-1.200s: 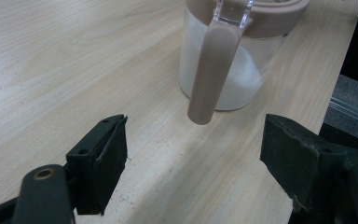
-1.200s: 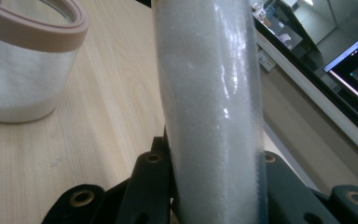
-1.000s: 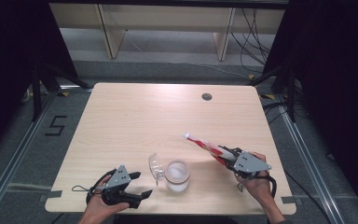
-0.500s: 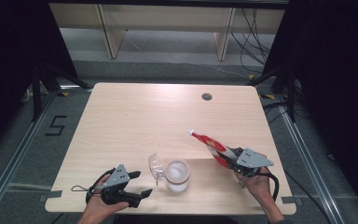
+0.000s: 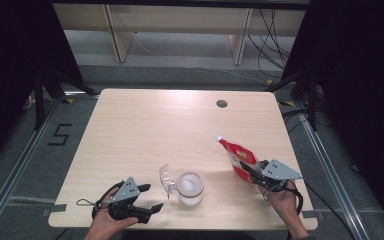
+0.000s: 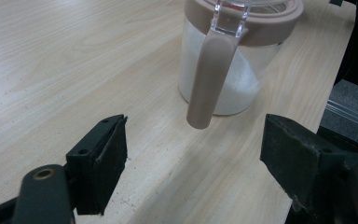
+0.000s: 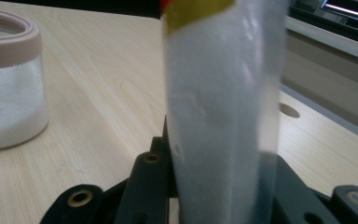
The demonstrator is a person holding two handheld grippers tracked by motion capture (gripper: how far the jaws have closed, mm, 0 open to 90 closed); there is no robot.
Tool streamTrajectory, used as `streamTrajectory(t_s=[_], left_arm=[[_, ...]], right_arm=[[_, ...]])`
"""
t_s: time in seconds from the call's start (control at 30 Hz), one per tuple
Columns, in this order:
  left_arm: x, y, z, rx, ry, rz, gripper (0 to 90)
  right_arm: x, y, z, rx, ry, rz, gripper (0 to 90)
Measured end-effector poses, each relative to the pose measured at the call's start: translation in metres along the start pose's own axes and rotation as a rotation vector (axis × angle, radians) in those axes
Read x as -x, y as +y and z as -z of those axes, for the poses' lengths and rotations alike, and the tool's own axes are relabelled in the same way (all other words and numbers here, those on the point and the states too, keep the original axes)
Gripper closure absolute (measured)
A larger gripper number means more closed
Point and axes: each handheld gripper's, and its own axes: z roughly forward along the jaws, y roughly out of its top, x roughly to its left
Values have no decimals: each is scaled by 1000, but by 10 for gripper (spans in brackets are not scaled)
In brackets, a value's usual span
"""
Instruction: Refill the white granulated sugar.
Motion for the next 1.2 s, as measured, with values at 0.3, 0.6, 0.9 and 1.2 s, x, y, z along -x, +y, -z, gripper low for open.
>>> streamTrajectory(t_s=[0.3, 0.6, 0.9, 1.2], left_arm=[[0, 0, 0, -2, 1, -2, 224], [-1, 0, -1, 0, -1, -4, 224], [0, 0, 0, -2, 1, -4, 225], [-1, 0, -1, 2, 0, -10, 226]], right_arm=[[6, -4, 9, 3, -21, -27, 760], [8, -11, 15, 3, -46, -85, 751], [9, -8, 19, -5, -63, -71, 683], [6, -4, 30, 14, -94, -150, 512]])
